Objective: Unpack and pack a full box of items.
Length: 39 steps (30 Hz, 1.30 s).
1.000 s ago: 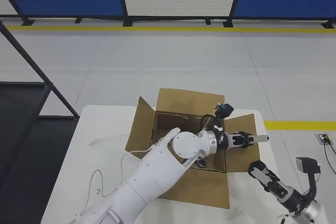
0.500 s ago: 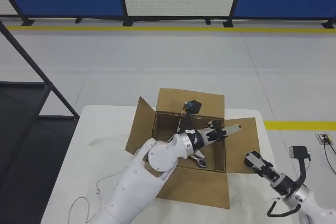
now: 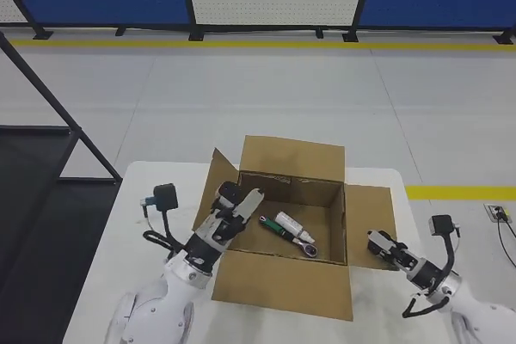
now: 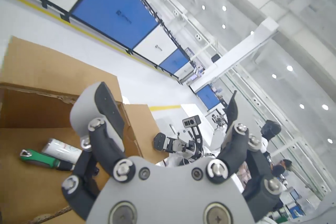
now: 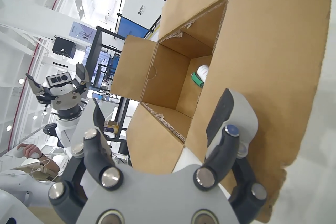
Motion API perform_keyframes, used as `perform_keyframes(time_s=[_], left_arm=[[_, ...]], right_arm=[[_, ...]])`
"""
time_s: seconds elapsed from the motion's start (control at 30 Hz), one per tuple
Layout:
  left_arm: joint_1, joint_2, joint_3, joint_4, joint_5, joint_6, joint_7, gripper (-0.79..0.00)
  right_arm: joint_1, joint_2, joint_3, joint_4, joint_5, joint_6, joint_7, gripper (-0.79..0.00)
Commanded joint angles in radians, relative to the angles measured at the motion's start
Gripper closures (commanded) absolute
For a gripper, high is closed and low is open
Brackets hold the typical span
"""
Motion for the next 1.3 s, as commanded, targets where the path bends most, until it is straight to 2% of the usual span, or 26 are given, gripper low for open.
perform_keyframes(time_s=[0.0, 0.1, 0.43, 0.57, 0.7, 0.83, 0.93, 1.13, 1.27], left_arm=[[0.054, 0.001, -0.031, -0.039, 0.017, -0.007, 0.095, -0.785], [0.108, 0.0, -0.04, -0.066, -0.009, -0.041, 0.181, -0.785], [0.112, 0.0, -0.041, -0.067, -0.012, -0.045, 0.186, -0.785], [0.112, 0.0, -0.041, -0.067, -0.012, -0.045, 0.186, -0.785], [0.117, 0.001, -0.044, -0.07, -0.015, -0.042, 0.191, -0.785], [0.16, 0.002, -0.1, -0.111, -0.049, -0.039, 0.258, -0.785], [0.218, 0.004, -0.161, -0.14, -0.089, -0.052, 0.313, -0.785], [0.359, 0.007, -0.292, -0.183, -0.185, -0.117, 0.393, -0.785], [0.436, 0.008, -0.343, -0.189, -0.26, -0.167, 0.412, -0.785]], right_arm=[[0.007, 0.002, -0.007, 0.016, -0.004, 0.007, 0.011, -0.785], [0.014, 0.004, -0.019, 0.035, -0.007, 0.011, 0.015, -0.785], [0.018, 0.01, -0.039, 0.04, -0.024, 0.031, 0.015, -0.785], [0.012, 0.012, -0.041, -0.016, -0.027, 0.027, -0.01, -0.785], [0.015, 0.012, -0.068, -0.13, -0.054, 0.023, -0.038, -0.785], [0.046, 0.014, -0.171, -0.266, -0.21, 0.031, 0.018, -0.785], [0.107, 0.01, -0.279, -0.312, -0.33, 0.073, 0.036, -0.785], [0.304, -0.012, -0.489, -0.225, -0.525, 0.187, 0.029, -0.785], [0.416, -0.034, -0.587, -0.144, -0.562, 0.261, -0.018, -0.785]])
